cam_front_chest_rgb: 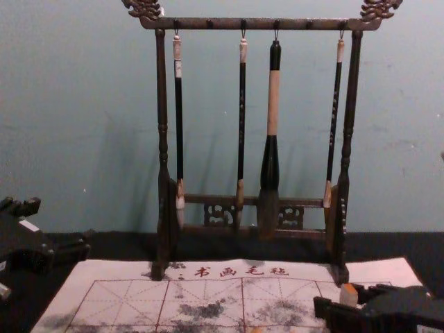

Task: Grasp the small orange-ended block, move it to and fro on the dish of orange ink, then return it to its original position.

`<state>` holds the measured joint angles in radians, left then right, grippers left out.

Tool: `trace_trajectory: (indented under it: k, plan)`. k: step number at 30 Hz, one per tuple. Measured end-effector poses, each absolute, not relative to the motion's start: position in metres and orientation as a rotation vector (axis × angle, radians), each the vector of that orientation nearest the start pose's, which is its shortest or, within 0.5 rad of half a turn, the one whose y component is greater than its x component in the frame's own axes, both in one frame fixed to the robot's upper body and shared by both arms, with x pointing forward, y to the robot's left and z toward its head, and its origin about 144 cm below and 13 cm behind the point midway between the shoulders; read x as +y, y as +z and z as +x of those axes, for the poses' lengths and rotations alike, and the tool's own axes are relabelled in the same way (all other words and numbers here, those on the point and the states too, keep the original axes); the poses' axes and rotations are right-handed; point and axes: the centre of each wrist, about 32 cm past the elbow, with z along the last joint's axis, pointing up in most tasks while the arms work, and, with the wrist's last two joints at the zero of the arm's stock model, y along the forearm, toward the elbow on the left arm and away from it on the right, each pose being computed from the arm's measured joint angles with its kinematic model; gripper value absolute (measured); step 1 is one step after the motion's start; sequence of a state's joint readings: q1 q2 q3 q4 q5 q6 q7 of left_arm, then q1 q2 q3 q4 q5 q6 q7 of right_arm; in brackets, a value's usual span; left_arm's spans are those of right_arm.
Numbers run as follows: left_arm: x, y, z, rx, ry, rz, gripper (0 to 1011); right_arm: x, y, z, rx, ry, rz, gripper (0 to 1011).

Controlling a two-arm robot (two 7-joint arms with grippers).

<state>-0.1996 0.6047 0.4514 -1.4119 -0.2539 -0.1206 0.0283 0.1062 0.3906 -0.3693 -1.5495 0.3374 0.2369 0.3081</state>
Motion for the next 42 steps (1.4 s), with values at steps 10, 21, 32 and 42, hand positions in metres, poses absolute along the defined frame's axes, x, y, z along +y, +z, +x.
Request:
trace_trajectory:
  k: [10,21,32,42]
  plan:
    - [0.310,1.140,0.489,-0.285,1.248,0.304,1001,-0.234,1.145,0.470,0.165,-0.929,-0.265,865]
    - [0.310,1.140,0.489,-0.285,1.248,0.304,1001,-0.237,1.163,0.466,0.022,-0.974,-0.110,1002]
    - [0.310,1.140,0.489,-0.285,1.248,0.304,1001,-0.240,1.140,0.465,-0.164,-1.175,-0.098,1000]
    - [0.310,1.140,0.489,-0.285,1.248,0.304,1001,-0.241,1.096,0.467,-0.174,-1.273,-0.182,1000]
